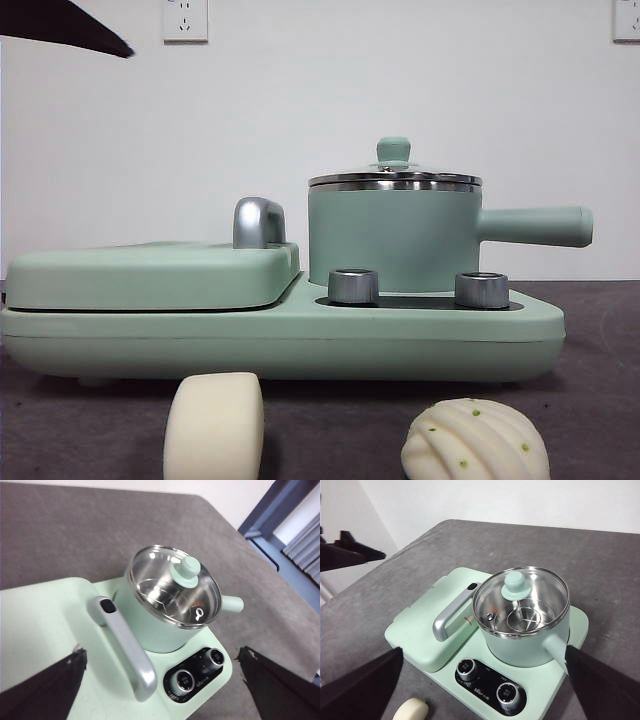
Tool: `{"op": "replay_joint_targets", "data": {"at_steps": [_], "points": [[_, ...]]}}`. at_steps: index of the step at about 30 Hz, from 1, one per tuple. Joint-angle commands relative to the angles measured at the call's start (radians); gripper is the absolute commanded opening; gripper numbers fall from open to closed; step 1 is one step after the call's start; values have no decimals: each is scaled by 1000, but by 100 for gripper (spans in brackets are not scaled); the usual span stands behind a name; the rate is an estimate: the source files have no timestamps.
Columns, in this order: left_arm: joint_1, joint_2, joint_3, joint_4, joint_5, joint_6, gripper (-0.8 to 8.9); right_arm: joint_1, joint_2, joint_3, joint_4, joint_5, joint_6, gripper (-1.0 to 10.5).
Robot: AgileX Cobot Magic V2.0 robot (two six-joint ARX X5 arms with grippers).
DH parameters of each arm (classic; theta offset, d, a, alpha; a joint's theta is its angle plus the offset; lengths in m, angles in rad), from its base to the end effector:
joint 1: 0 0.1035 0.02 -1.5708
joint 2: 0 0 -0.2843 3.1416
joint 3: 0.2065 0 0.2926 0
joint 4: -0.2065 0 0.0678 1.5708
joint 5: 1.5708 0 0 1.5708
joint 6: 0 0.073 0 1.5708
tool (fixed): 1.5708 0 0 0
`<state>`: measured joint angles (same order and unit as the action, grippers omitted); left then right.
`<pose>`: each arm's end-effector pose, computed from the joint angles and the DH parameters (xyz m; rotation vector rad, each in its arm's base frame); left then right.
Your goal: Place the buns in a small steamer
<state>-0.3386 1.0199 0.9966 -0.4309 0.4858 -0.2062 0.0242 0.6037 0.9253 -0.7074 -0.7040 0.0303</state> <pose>0.2507 -0.1244 0.3410 -0.2253 0.5480 -0.7593 0.1519 0.0509 0.3659 0.1601 0.3828 0.7135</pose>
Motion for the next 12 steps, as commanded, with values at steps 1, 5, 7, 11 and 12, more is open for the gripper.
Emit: {"op": "replay_joint_targets", "data": {"at_steps": [1, 5, 7, 11, 12], "points": [[-18, 86, 86, -13, 5, 7, 498, 0, 2, 13, 4, -3, -5, 518], [-43, 221, 210, -48, 5, 34, 498, 0, 2, 13, 4, -3, -5, 518], [-58, 292, 282, -70, 5, 52, 498, 0, 2, 13, 4, -3, -5, 518], [-88, 443, 444, -124, 5, 108, 498, 0, 3, 13, 4, -3, -5, 518], [-94, 477, 479, -136, 5, 119, 498, 0, 3, 13, 4, -3, -5, 518]]}}
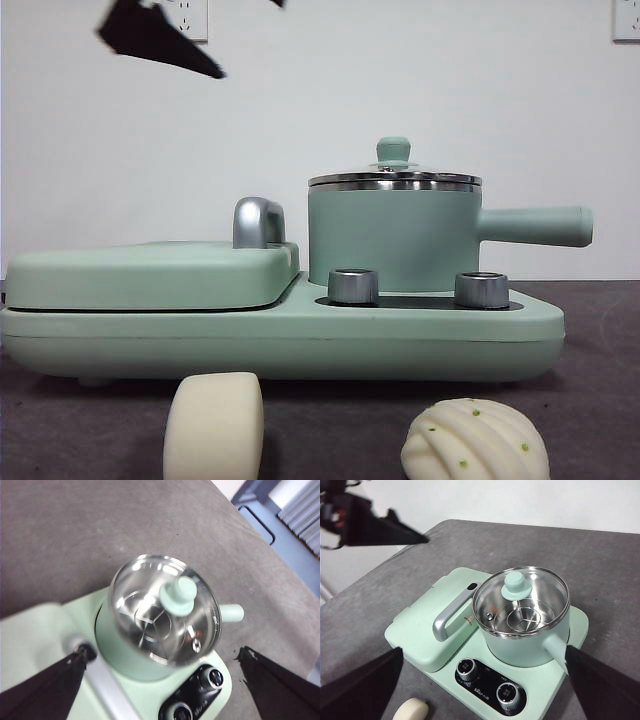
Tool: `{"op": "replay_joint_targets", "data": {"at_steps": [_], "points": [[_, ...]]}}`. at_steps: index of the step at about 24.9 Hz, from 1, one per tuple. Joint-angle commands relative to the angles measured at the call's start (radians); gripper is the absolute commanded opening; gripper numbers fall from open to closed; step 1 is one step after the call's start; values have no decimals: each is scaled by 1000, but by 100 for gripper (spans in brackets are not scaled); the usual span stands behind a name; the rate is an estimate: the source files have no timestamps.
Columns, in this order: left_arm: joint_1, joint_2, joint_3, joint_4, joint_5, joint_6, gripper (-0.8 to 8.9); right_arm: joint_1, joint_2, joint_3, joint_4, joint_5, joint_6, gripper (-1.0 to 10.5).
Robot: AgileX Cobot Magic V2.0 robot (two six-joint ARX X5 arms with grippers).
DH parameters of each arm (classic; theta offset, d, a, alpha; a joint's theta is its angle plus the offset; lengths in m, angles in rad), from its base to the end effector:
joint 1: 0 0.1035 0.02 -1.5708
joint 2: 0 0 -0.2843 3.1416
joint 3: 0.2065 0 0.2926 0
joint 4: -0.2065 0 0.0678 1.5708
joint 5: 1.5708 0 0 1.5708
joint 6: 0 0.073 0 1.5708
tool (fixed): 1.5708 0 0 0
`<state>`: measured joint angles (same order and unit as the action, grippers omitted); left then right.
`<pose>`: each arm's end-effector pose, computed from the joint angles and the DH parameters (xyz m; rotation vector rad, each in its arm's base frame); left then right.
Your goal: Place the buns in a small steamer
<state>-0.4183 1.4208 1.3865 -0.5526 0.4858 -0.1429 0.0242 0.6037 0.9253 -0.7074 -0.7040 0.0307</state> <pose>0.3297 -0.1839 0.3614 -0.1496 0.6683 -0.8326 0.1519 0.0509 0.3659 0.1605 0.3829 0.7135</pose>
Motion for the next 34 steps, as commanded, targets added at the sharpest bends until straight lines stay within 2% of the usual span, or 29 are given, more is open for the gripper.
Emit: {"op": "replay_joint_targets", "data": {"at_steps": [1, 7, 18, 23, 32, 34], "points": [[-24, 112, 128, -28, 5, 68, 498, 0, 3, 13, 4, -3, -5, 518], [-79, 290, 296, -54, 0, 105, 494, 0, 3, 13, 3, -3, -5, 518], [-205, 460, 409, -47, -194, 214, 492, 0, 3, 13, 3, -3, -5, 518], [-266, 478, 409, -26, -280, 308, 491, 0, 2, 13, 3, -3, -4, 518], [-276, 523, 409, -30, -280, 307, 457, 0, 2, 13, 3, -3, 14, 518], [-276, 523, 409, -29, -280, 307, 372, 0, 2, 13, 3, -3, 14, 518]]}}
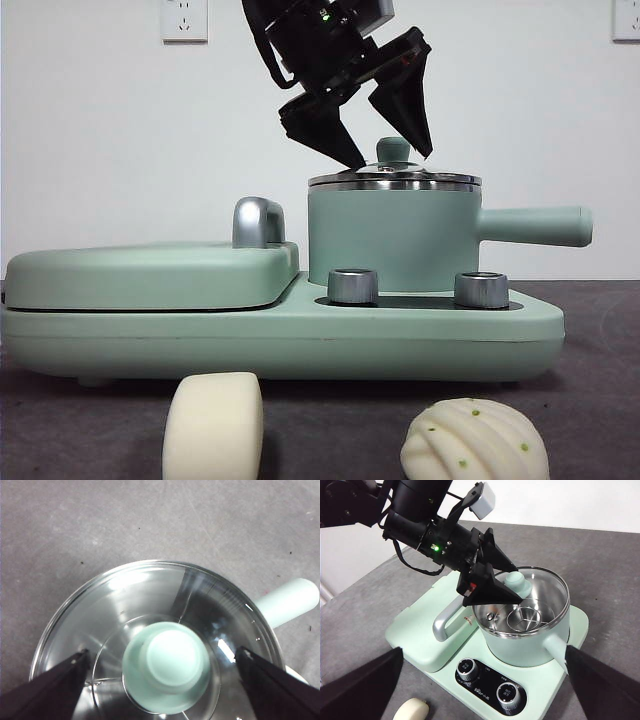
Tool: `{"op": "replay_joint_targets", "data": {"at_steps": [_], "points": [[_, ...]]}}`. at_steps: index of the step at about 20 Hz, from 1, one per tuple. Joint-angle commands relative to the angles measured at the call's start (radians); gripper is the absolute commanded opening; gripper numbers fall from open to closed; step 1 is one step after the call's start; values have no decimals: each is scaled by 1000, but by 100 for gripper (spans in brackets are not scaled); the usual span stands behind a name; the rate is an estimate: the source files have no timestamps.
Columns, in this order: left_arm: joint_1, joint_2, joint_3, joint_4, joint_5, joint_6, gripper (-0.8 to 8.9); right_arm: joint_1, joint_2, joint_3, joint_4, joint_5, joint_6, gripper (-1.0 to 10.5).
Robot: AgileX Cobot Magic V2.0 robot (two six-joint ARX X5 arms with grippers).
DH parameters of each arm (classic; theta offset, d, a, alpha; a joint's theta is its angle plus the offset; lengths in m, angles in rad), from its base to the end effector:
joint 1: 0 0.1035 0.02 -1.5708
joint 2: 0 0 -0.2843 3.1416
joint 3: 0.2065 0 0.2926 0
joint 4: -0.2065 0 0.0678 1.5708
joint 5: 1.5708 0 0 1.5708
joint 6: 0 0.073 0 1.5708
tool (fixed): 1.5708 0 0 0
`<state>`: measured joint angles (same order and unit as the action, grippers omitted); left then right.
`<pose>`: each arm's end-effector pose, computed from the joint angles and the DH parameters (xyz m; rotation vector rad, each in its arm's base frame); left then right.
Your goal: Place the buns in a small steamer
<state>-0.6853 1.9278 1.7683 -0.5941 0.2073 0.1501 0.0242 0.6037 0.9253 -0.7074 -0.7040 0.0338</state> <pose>0.3878 -0.3364 0.2883 0.3177 0.6925 -0.9060 0.1519 0.0509 0.3659 0.1634 0.3841 0.7129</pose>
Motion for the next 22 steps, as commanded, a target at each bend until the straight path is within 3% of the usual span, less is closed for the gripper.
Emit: {"op": "replay_joint_targets", "data": {"at_steps": [1, 12, 22], "points": [[-9, 16, 27, 13, -2, 14, 326, 0, 2, 13, 3, -3, 11, 518], [-9, 21, 27, 35, -2, 16, 144, 0, 2, 14, 3, -3, 11, 518], [-9, 21, 84, 9, -2, 13, 144, 0, 2, 13, 3, -3, 11, 518]]}}
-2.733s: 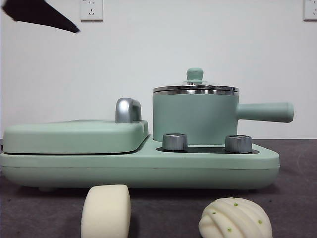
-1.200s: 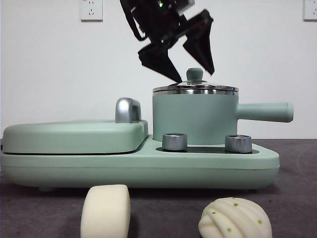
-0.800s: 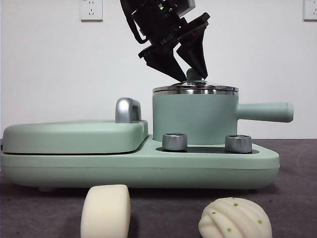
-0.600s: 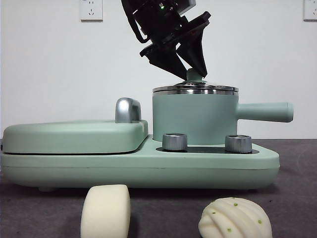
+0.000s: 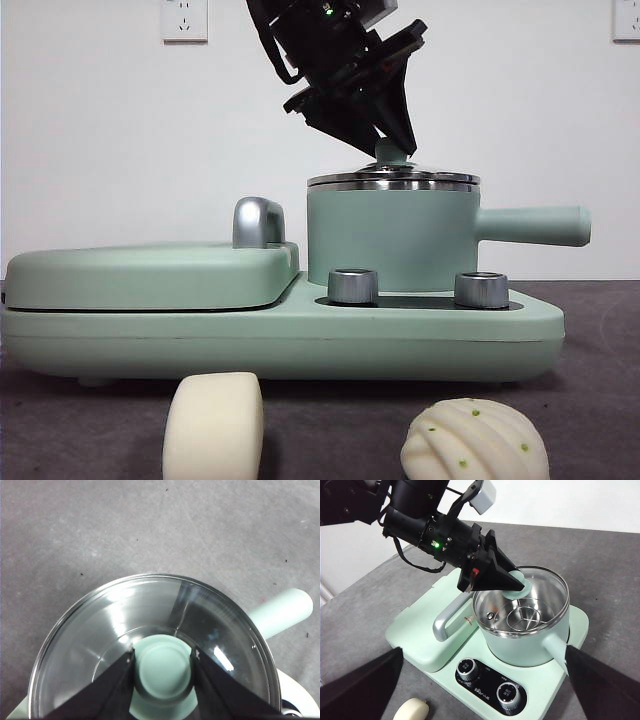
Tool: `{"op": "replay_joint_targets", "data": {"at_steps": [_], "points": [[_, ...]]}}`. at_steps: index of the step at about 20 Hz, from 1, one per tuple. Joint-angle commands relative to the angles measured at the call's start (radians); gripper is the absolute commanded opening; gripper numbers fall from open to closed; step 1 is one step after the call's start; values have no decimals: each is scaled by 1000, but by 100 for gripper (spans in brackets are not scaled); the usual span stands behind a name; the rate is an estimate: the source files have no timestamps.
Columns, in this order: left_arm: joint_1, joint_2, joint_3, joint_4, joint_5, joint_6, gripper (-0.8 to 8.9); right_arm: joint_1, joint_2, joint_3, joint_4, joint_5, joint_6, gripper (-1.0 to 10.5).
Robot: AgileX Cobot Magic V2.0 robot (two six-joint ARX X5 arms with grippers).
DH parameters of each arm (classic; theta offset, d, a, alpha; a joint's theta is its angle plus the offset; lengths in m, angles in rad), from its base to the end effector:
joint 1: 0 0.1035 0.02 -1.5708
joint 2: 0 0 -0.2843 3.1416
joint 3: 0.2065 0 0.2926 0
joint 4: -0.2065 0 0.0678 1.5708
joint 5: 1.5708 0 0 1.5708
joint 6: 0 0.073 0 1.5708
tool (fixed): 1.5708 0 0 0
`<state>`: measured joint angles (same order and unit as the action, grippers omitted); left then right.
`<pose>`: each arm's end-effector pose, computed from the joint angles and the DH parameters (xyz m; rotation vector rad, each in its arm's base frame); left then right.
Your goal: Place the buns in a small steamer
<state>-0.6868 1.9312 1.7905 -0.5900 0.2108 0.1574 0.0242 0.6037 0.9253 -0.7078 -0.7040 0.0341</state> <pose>0.3892 -0.3389 0.2959 0.3183 0.6662 -0.9143 0.1519 0.0509 0.3658 0.1638 0.3845 0.7128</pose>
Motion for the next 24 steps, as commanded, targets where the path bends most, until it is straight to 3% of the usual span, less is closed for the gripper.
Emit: {"op": "replay_joint_targets", "data": {"at_steps": [1, 5, 9, 13, 16, 21, 24], "points": [[-7, 17, 79, -7, -5, 6, 144, 0, 2, 13, 3, -3, 11, 518], [-7, 17, 151, -66, -5, 7, 144, 0, 3, 13, -4, -3, 11, 518], [4, 17, 218, -129, -5, 7, 144, 8, 26, 15, -37, -57, 69, 516], [45, 16, 294, -216, -5, 13, 144, 140, 115, 42, -156, -32, 79, 516], [97, 15, 345, -270, -5, 16, 144, 315, 200, 53, -167, 76, 134, 516], [204, 6, 359, -286, -5, 9, 144, 678, 397, 98, -153, 396, 341, 515], [262, 6, 359, -285, -5, 9, 144, 838, 542, 150, -149, 484, 422, 515]]}}
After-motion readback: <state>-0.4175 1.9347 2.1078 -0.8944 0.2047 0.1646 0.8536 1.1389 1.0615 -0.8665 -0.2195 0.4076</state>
